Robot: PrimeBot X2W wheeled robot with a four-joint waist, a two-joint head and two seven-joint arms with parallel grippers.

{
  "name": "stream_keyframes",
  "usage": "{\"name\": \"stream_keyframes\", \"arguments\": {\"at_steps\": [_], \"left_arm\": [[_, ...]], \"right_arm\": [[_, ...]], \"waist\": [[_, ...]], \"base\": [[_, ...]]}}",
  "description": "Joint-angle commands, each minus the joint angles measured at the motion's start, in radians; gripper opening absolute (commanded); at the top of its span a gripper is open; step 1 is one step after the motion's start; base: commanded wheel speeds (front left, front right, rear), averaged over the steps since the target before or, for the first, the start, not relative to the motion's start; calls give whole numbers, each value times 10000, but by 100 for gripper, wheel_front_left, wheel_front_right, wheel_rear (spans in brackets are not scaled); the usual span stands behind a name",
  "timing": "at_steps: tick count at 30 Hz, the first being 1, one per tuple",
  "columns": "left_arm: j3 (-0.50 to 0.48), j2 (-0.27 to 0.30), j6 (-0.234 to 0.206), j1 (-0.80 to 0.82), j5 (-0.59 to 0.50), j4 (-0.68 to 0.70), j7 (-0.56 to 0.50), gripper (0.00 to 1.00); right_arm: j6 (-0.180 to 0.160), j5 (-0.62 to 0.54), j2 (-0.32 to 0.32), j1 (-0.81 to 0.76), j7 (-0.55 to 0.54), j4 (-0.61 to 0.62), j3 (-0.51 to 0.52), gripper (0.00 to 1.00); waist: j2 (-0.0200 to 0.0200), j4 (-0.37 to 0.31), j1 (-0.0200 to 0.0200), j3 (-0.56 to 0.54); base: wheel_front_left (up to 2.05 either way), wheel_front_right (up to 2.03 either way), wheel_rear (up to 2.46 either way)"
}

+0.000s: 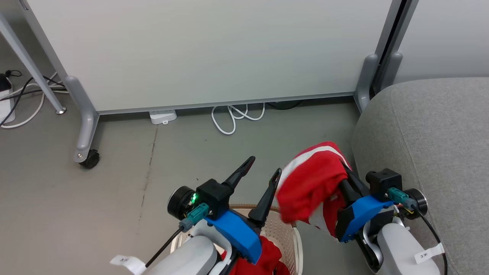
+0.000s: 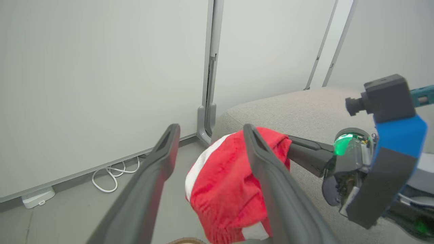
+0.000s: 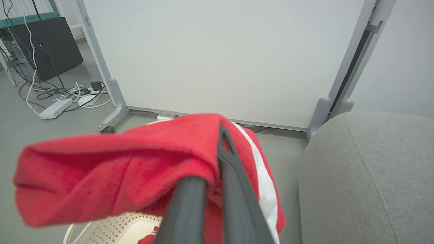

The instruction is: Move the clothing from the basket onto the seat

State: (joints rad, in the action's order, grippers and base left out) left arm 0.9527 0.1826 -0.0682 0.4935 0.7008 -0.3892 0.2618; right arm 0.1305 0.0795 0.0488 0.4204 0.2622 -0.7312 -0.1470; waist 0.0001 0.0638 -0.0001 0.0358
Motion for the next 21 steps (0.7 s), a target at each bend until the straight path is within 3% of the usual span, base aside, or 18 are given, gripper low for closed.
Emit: {"name": "stream_keyframes", "arguments": {"at_steps": [1,11,21], "left_arm": [[-403,124,119,-361,-423,285,44,100],[-2695,246,749,-2367,-2061,1237,45,100],[-4442,-209,1274,-3627,-3135,1538,46,100]], "right_arm": [[5,-101,30,-145,40,62,41,0],[5,-156,30,-179,41,260,157,0],[5,-213,28,-244,39,358,217,0]], "waist": [[-1,-31,1,20],[-1,-303,1,137],[-1,-534,1,157]], "base": [[0,0,0],[0,0,0],[0,0,0]]}}
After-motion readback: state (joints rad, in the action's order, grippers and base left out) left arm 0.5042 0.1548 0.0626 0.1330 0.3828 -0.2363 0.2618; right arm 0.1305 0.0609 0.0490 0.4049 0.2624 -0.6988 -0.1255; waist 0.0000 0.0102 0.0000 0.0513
